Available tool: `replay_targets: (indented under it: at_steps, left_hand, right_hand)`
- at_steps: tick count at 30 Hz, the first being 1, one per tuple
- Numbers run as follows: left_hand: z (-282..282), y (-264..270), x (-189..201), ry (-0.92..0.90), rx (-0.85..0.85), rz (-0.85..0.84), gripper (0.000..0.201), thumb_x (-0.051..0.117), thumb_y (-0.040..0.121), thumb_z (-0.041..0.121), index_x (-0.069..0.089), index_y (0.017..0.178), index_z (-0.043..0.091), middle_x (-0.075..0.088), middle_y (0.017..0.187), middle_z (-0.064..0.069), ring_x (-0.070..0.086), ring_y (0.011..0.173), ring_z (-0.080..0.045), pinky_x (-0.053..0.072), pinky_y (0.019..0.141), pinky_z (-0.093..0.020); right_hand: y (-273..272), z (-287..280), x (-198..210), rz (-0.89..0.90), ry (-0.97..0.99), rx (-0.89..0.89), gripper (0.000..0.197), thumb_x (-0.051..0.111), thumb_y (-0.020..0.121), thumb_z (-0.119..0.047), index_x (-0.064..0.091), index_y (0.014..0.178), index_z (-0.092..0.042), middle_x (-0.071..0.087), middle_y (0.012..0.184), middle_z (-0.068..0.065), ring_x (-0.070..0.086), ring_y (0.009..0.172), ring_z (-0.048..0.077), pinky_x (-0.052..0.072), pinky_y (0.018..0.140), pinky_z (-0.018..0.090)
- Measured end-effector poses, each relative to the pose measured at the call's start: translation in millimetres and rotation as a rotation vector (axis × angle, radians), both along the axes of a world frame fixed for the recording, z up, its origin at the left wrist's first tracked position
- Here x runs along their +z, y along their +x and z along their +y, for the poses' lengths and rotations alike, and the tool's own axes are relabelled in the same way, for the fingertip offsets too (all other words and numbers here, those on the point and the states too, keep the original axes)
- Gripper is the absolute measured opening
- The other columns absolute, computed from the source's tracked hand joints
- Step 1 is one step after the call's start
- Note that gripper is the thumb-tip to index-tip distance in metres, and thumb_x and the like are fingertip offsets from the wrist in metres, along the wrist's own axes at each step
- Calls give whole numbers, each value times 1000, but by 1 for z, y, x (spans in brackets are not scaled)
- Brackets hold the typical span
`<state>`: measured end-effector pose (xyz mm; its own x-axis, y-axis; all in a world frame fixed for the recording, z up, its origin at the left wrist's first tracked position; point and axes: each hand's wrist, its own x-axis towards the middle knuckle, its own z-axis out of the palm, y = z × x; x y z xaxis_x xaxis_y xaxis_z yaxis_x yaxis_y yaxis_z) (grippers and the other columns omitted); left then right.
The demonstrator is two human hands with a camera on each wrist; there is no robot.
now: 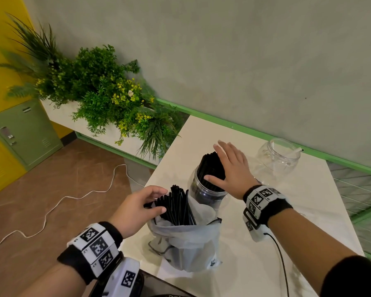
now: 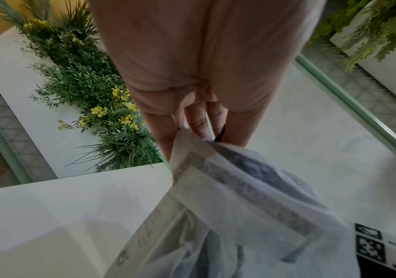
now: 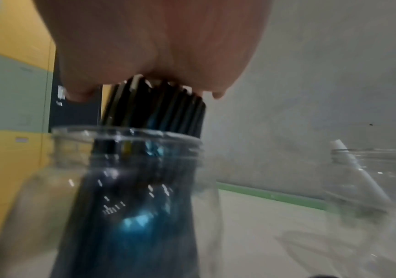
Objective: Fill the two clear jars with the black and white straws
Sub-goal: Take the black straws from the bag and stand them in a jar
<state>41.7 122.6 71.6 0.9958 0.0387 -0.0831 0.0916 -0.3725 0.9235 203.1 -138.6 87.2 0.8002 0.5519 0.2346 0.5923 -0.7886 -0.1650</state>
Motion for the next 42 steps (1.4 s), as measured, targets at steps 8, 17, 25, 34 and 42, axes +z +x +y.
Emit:
replay_targets:
  at_steps: [8,17,25,34,42]
  left_hand:
    - [-4,-6,3,-230,18,66,41,66,79,4,60,114,25,65,114,2,59,105,4,43,91,-16]
    - [-10,-10,2,-294,-25,113,66,37,79,-27,53,120,22,63,115,-4,64,100,-5,51,82,-19]
    - [-19,-15,3,-326,-6,127,69,41,83,-24,47,126,29,61,121,-2,64,97,-9,52,83,-25]
    - [-23,-17,2,-356,22,135,73,44,83,-22,45,129,36,60,124,0,61,99,-20,51,87,-34]
    - [-26,-16,6,-340,28,112,68,48,85,-19,47,127,34,61,121,-1,62,95,-13,50,91,-34]
  right_hand:
    - [-96,45,0,393,479,99,89,56,76,-69,26,147,-24,34,141,-6,34,130,7,34,110,31]
    - [-113,60,-38,631,467,-47,121,76,56,-69,15,151,-24,36,142,-9,30,134,14,27,115,38]
    - [-119,68,-39,558,567,-69,93,73,45,-66,51,127,-26,47,109,-11,39,110,14,36,101,28]
    - [-126,74,-41,486,640,54,68,71,56,-53,55,116,-26,44,106,-4,44,105,18,36,95,23]
    - [-123,70,-35,359,703,56,37,76,61,-36,50,84,-24,46,92,-5,47,92,19,37,83,22]
